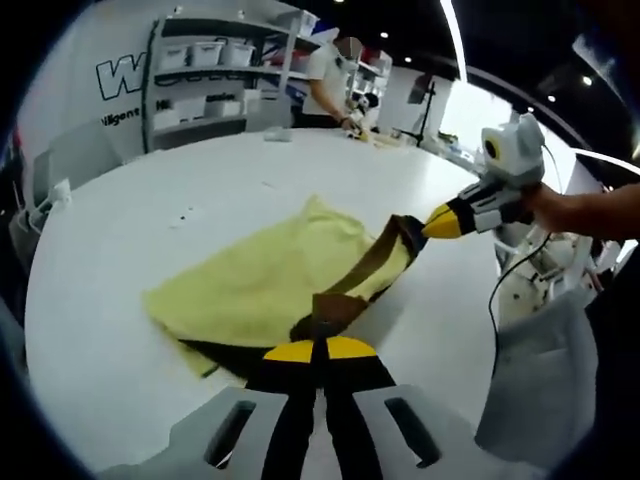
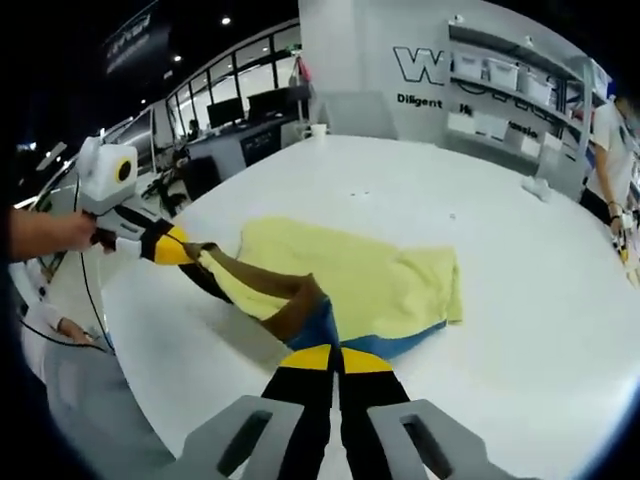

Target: Fold the garment on the visible template until the final outline fits inside the template.

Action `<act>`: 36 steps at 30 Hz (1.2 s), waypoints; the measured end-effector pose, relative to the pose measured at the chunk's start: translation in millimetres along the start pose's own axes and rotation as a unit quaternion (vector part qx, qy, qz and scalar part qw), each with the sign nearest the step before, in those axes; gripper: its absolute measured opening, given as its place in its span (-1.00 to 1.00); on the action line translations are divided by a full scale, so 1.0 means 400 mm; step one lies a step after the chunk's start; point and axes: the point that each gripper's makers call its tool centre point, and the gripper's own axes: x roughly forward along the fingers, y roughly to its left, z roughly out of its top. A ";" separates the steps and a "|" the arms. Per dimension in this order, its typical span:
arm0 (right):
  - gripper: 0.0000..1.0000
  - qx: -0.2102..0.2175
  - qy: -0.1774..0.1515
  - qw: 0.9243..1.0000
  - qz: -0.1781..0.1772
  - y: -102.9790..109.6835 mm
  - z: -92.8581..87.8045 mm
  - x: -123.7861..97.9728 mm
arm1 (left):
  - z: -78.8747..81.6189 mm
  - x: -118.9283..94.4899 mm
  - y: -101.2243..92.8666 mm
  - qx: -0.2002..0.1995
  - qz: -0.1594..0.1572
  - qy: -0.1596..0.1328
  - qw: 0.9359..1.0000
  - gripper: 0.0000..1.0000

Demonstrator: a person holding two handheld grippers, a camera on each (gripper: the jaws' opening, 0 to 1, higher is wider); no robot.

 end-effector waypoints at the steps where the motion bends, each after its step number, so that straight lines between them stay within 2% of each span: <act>1: -1.00 0.001 0.001 1.000 0.001 0.003 -0.003 -0.003 | -0.003 -0.001 -0.004 -0.002 -0.002 0.001 1.000 -0.99; 11: -1.00 0.003 0.003 1.000 0.011 0.034 -0.036 -0.035 | -0.043 -0.018 -0.040 -0.018 -0.028 0.019 0.999 -0.99; 17: -1.00 0.005 0.006 1.000 0.020 0.057 -0.049 -0.049 | -0.051 -0.037 -0.054 -0.029 -0.039 0.022 0.999 -0.99; 26: -1.00 0.010 0.016 0.999 0.041 0.097 -0.079 -0.075 | -0.081 -0.065 -0.086 -0.055 -0.070 0.042 0.995 -0.99; 30: -1.00 -0.016 0.026 0.998 0.051 0.113 -0.093 -0.080 | -0.091 -0.072 -0.098 -0.052 -0.079 0.050 0.994 -0.99; 36: -1.00 -0.014 0.035 0.997 0.073 0.131 -0.099 -0.089 | -0.095 -0.086 -0.115 -0.055 -0.093 0.055 0.993 -0.99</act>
